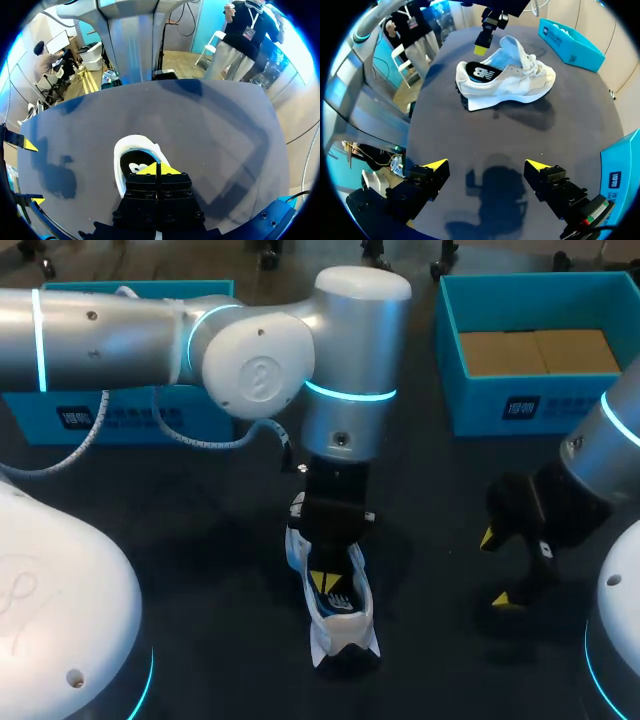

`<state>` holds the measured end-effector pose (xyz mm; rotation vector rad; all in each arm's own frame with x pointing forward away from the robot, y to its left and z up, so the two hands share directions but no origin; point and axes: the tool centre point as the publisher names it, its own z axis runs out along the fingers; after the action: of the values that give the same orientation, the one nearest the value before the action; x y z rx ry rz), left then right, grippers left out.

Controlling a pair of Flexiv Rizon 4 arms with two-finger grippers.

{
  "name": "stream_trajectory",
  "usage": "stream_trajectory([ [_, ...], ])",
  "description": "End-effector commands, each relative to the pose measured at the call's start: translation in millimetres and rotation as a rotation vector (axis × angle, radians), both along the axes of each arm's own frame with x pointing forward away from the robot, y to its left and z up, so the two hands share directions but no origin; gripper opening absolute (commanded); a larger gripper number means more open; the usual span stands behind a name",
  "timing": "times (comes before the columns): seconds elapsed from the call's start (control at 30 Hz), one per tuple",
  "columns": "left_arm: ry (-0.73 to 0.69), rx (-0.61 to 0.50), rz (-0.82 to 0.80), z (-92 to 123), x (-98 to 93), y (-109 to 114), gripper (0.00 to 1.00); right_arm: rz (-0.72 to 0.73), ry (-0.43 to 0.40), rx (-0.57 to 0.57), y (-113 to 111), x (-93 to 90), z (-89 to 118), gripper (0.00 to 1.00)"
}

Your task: Take the shoe out of the shoebox, open the shoe tongue, remove and reinsert the insole, then place the shoe into the shoebox

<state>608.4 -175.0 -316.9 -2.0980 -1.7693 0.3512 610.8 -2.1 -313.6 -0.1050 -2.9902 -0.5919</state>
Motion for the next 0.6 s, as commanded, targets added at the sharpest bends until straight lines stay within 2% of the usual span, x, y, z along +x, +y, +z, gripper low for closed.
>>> stream_trajectory([
  [0.03, 0.004, 0.007, -0.002, -9, 0.2, -3, 0.00, 0.000, -0.004, 0.001, -1, -2.7, 1, 1.00],
  [0.6, -0.007, 0.030, -0.006, -54, -6.1, -7, 0.00, 0.000, -0.004, 0.001, -1, -2.7, 1, 1.00],
])
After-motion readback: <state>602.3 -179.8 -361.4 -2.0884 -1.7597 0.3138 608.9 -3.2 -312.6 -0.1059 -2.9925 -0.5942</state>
